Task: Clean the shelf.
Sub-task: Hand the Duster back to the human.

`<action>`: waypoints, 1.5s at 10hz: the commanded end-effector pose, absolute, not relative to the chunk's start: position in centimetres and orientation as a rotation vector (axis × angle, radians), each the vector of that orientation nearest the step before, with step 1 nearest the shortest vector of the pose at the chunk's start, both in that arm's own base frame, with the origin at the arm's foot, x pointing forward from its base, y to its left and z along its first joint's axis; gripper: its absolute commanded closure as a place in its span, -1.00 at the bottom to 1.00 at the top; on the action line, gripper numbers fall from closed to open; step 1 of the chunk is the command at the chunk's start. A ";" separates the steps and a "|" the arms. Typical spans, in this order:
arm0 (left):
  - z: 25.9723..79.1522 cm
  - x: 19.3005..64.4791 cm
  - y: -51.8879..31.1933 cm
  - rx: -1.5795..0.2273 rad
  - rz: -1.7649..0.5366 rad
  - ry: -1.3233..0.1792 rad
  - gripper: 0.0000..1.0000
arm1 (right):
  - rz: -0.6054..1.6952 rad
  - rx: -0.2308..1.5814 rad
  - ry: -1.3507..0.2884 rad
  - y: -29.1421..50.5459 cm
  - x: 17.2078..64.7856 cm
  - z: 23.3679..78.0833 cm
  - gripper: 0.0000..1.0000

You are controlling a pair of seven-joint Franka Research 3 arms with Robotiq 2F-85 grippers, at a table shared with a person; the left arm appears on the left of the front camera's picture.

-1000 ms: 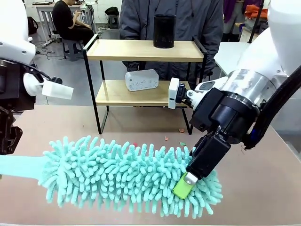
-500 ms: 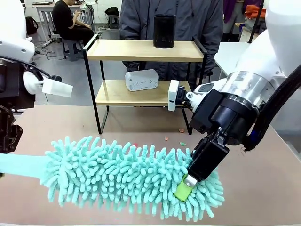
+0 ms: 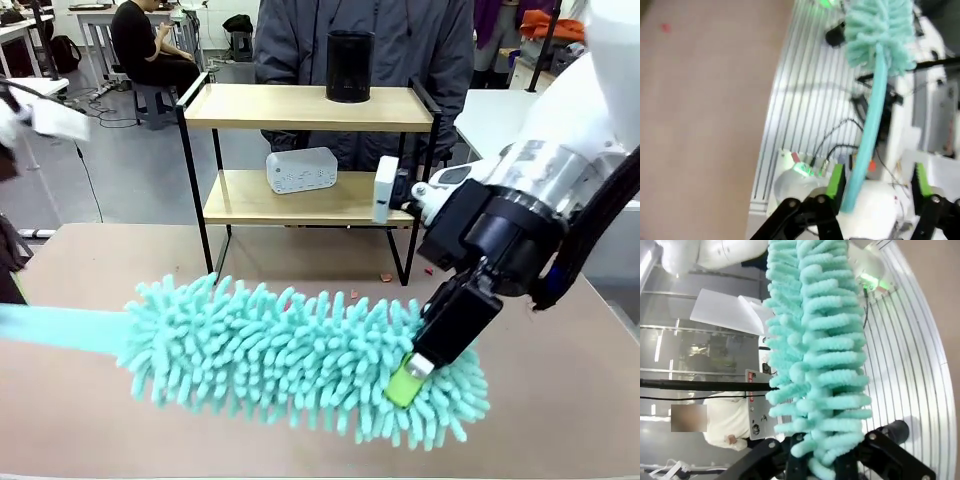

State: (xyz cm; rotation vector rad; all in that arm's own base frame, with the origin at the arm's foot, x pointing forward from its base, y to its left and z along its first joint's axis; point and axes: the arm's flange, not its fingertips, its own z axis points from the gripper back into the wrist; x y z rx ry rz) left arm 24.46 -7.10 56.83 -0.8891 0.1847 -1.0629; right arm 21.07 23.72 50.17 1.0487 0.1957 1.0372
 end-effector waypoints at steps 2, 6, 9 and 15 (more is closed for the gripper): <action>57.1 20.8 3.5 -0.932 -0.480 -0.497 -1.00 | 0.955 1.041 0.085 17.3 21.7 53.1 1.00; 53.8 21.7 12.8 -1.255 -0.062 -1.004 -1.00 | 0.647 1.087 -0.413 5.2 21.1 59.5 1.00; 50.6 27.0 12.3 -1.370 -0.015 -0.871 -1.00 | 0.249 1.143 -0.738 -4.3 20.2 58.6 1.00; 51.5 28.3 15.7 -1.378 0.046 -0.832 -1.00 | -0.232 1.182 -0.389 -13.0 25.9 44.4 1.00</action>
